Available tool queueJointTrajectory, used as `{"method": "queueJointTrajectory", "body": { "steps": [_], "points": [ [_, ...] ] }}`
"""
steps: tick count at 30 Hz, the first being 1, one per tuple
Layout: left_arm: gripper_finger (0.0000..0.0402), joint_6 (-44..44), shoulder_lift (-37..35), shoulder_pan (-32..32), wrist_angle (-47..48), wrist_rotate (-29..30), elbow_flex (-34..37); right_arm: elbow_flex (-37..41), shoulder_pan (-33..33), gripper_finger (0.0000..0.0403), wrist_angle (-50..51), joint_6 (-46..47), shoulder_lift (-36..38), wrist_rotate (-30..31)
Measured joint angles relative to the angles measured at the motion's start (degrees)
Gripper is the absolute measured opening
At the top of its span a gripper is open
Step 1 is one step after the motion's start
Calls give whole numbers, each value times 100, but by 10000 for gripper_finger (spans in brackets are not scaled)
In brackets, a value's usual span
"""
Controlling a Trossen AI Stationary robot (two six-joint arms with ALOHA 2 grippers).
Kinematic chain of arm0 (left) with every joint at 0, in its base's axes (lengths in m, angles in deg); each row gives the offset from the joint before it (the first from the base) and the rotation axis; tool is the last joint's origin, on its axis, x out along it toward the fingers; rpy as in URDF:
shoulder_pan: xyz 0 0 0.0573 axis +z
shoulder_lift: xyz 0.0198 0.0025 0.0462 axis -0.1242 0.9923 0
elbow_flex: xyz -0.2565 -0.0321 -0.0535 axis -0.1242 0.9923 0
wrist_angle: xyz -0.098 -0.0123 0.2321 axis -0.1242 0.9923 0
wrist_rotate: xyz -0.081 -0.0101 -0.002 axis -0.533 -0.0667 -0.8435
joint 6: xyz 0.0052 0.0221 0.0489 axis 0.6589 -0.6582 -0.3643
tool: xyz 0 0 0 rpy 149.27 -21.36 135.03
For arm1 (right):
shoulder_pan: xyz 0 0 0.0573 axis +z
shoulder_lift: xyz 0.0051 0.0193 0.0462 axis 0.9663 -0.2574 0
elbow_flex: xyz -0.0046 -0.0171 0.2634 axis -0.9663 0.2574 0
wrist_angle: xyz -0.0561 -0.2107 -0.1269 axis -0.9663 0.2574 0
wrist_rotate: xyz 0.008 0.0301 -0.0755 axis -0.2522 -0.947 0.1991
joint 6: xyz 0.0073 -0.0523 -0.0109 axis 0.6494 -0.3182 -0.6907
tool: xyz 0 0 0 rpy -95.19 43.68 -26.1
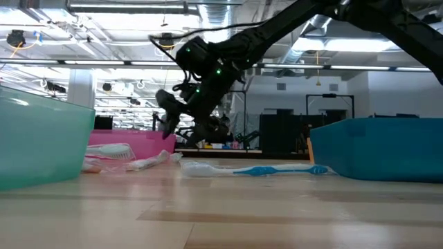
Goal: Pick & Place Toothbrushes
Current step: Put the green toothbrush into the blue bin
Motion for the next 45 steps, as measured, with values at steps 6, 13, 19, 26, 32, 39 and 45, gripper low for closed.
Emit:
{"method": "queueJointTrajectory", "body": {
  "steps": [6, 13, 19, 26, 32, 39, 45],
  "points": [
    [177, 2, 0, -205, -62, 18, 0, -29, 135, 285, -179, 26, -354, -105],
    [177, 2, 18, -460, -194, 76, 0, -79, 190, 285, -68, 115, -441, -110],
    [177, 2, 26, -586, -255, 76, 0, -94, 185, 271, 393, 112, -434, 72],
    [177, -17, 26, -619, -296, 72, 0, -96, 186, 197, 1082, -88, -423, 472],
    [177, -17, 26, -619, -296, 70, 0, -96, 175, 95, 1595, -375, -412, 529],
    [177, -17, 26, -619, -292, 68, 0, -101, 306, 12, 1966, -862, -381, 582],
    [177, -17, 26, -619, -279, 66, 0, -62, 482, 10, 2564, -1292, -179, 841]
  ]
}}
